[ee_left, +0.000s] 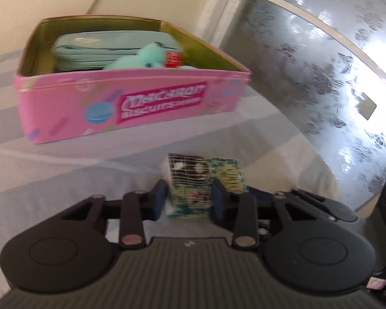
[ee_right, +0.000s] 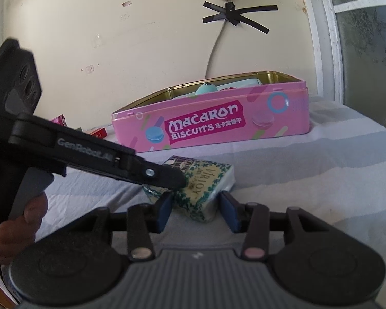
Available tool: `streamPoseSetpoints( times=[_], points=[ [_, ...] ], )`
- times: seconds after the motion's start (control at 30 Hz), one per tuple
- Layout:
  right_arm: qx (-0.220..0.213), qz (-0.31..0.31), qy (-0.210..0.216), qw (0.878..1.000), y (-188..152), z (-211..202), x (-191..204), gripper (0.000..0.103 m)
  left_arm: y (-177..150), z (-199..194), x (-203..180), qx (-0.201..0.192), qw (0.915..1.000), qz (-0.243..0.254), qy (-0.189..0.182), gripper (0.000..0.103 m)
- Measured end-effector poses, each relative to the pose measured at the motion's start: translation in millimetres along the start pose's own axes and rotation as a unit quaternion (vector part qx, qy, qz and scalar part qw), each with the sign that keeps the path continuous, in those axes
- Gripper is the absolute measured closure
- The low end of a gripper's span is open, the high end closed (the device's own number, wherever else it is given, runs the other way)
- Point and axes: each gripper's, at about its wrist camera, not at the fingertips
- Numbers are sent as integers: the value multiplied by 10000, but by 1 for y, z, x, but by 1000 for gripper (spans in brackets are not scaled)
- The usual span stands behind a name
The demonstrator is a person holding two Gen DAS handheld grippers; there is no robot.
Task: Organize objects
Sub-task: 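Carry the tissue pack in both grippers over the pink tin, then lower the tissue pack into the pink tin and open both grippers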
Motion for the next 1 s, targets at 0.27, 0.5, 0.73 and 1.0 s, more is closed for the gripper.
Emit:
streamPoseSetpoints(
  times=[0.27,0.5,0.73,1.0],
  points=[
    [-661,-313,-134,9972,44,-12,3,63,45,-22,-18,-632,9969,462,-113,63],
    [-1019,-474,-408,9928,109,26,-14,63,117,6,-18,-1009,9930,601,116,63],
    [-585,-262,-332,9974,144,92,-37,63,155,49,10,-854,9950,206,469,63],
    [-421,-375,-555,9969,145,129,-33,54,160,64,27,-781,9920,21,987,56]
  ],
)
Point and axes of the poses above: each gripper's, at about its wrist camera, not at the fingertips, and z roughly the way its jaws point, x to its left, y to its top, and after that the axes turned 2 degrees about -x, right-handed
